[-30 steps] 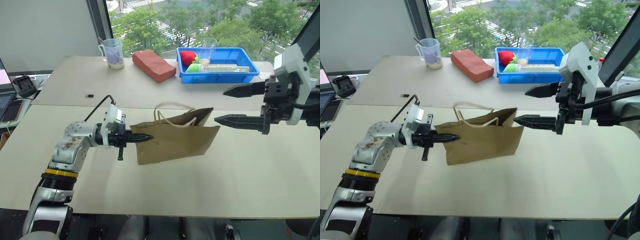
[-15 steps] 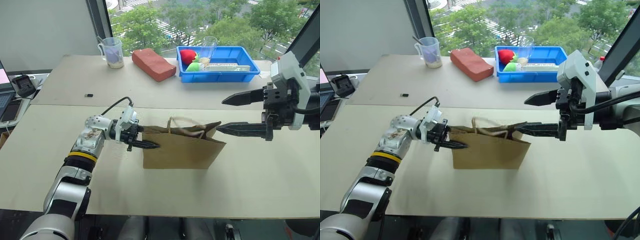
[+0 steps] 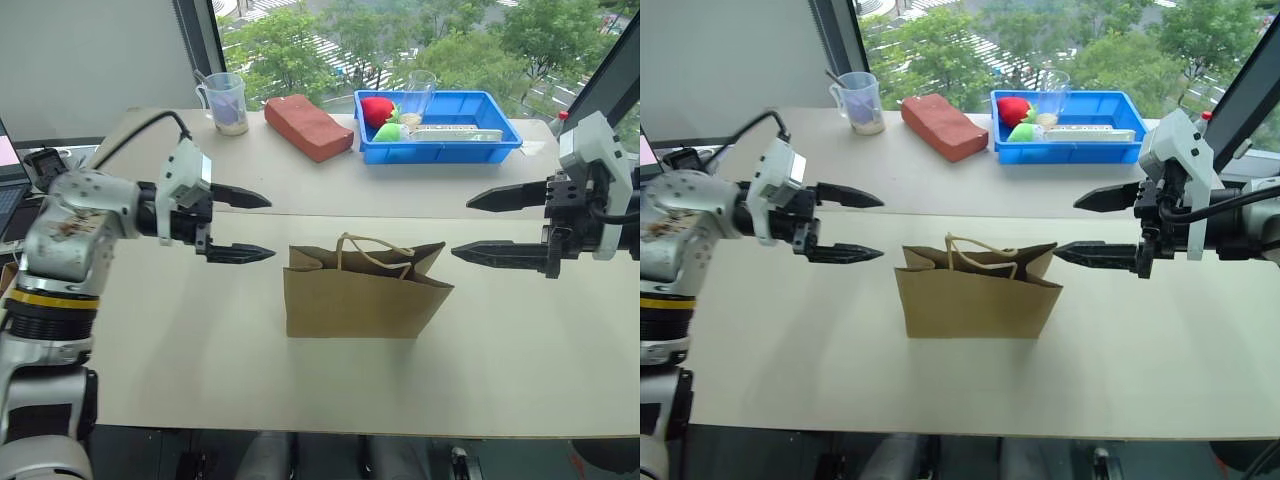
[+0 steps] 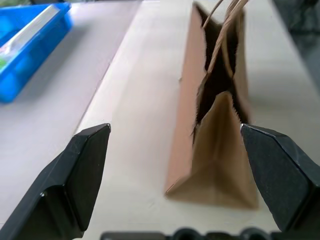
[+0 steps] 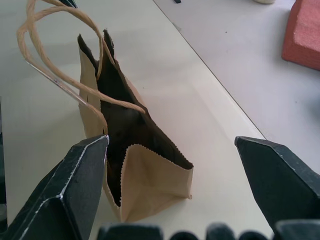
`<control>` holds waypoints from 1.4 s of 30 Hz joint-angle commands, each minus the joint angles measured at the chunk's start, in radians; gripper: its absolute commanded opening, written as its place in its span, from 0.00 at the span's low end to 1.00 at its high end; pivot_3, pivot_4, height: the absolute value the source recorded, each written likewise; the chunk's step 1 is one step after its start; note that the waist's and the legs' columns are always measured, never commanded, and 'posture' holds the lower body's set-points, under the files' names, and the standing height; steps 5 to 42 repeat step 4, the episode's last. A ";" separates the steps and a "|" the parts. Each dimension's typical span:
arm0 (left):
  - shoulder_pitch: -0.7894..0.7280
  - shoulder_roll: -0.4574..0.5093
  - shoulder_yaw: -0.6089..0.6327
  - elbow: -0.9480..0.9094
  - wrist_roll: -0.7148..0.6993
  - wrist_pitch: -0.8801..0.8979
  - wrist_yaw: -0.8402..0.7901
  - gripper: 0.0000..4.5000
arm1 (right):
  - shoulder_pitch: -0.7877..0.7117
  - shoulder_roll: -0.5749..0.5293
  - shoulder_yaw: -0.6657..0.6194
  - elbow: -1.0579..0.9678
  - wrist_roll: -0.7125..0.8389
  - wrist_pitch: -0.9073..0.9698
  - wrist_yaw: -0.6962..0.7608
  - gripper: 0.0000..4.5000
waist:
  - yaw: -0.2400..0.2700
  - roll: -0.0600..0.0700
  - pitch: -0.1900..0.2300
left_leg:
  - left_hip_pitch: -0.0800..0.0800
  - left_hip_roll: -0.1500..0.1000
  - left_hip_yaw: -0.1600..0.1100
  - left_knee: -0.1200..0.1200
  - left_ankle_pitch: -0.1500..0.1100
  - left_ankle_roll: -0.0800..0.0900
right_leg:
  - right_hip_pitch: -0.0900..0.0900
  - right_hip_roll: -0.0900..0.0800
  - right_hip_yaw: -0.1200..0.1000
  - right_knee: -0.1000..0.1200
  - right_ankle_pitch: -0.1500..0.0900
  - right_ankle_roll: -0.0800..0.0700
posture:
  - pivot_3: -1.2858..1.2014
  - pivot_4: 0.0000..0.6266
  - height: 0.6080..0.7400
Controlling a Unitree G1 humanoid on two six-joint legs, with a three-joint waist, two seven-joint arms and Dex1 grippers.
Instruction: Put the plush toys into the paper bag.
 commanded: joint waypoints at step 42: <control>-0.021 0.019 0.022 -0.006 0.012 0.028 0.032 0.99 | 0.030 0.009 -0.047 -0.005 -0.021 -0.065 0.001 1.00 | 0.001 0.000 0.000 | 0.000 0.000 0.000 0.000 0.000 0.000 | 0.001 0.000 0.000 0.000 0.000 0.000 | 0.52 0.24 1.00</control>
